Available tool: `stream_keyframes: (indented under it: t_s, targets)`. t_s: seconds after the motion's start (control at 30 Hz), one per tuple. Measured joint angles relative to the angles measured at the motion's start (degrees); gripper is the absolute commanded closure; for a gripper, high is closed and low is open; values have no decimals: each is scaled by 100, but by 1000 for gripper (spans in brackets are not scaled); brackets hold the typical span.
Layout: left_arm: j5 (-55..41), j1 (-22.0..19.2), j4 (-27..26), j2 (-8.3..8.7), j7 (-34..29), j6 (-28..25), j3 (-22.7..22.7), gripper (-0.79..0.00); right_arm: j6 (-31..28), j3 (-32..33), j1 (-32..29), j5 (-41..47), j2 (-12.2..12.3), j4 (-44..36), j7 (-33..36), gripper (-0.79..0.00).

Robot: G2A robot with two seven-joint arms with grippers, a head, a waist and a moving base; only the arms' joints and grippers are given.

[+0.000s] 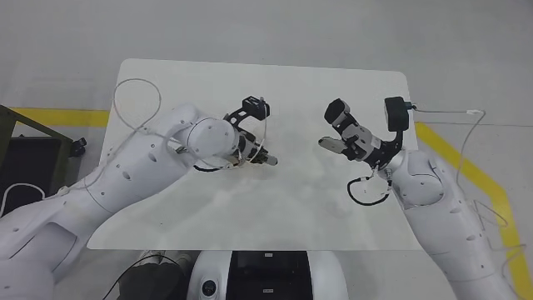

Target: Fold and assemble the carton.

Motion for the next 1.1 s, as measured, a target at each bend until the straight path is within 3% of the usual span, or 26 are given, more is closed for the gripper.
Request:
stream_keyframes:
  t_s: [0.17,0.4,0.6,0.83,0.93,1.1]
  targets:
    - [-601,326,-292,125,278,-211,-552,-785,0,-18,12,17,-4,-49,51,-785]
    - [-1232,1003,-823,428,125,-590,-1474,-785,11,-104,46,52,-19,-66,114,-785]
    - [-2073,1851,-1060,697,781,-1269,-2754,-785,-59,-259,159,78,-52,35,152,-785]
    - [-3175,3017,-962,955,1113,-2065,-4584,-785,-218,-641,574,120,-147,640,240,-785]
    - [-3336,3400,-838,1005,1087,-2290,-5122,-785,-254,-914,837,-80,-223,938,278,-785]
    - [-3400,3777,-613,1026,1161,-2871,-5628,-785,-246,-1411,1265,-612,-393,1348,147,-785]
